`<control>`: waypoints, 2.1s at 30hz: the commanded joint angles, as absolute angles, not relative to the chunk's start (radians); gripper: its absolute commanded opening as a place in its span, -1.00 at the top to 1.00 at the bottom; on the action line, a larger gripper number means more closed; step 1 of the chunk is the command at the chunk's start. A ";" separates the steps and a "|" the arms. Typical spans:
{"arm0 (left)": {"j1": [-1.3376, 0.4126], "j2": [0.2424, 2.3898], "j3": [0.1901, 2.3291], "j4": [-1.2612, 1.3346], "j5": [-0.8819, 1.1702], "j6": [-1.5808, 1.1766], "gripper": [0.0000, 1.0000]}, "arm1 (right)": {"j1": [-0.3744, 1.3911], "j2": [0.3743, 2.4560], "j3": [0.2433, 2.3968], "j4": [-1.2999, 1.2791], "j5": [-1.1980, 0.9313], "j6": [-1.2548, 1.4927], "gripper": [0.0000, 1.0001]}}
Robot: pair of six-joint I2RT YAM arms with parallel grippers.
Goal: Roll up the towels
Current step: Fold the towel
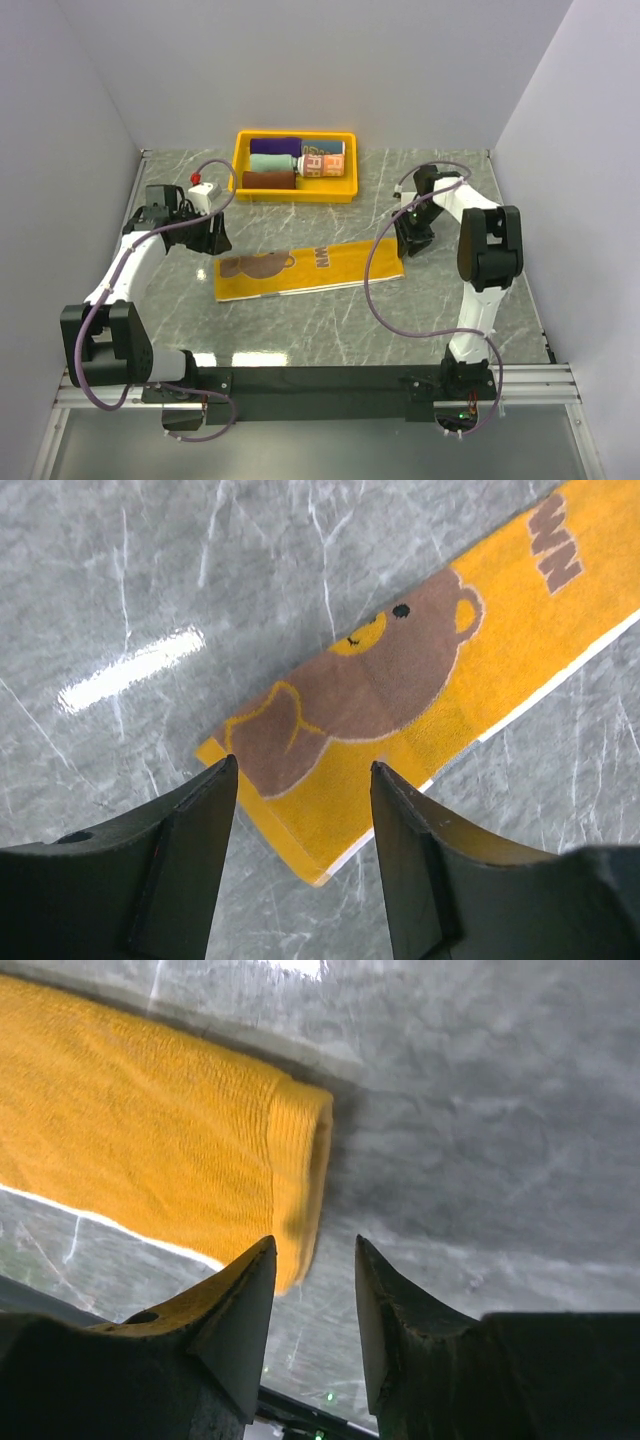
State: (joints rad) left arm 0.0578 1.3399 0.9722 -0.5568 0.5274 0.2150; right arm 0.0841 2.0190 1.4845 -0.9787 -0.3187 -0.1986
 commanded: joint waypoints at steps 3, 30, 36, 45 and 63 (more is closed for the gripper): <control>0.061 1.321 0.971 -0.529 0.514 0.218 -0.22 | 0.127 2.075 1.476 -0.937 -0.319 -0.183 0.14; 0.063 1.312 1.031 -0.563 0.581 0.232 -0.32 | 0.005 1.941 1.549 -1.045 -0.208 -0.302 1.00; 0.078 1.324 1.065 -0.577 0.691 0.207 -0.39 | 0.057 1.921 1.580 -1.134 -0.443 -0.282 1.00; 0.083 1.321 1.078 -0.581 0.762 0.152 -0.99 | 0.221 1.968 1.595 -1.092 -0.667 -0.198 1.00; 0.086 1.258 0.993 -0.492 0.512 -0.044 -0.99 | 0.377 2.181 1.789 -1.057 -0.782 -0.094 1.00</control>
State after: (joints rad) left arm 0.0814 1.2842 1.0000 -0.5198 0.5472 -0.0174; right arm 0.3599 2.1750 1.7351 -1.0641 -0.7361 -0.1158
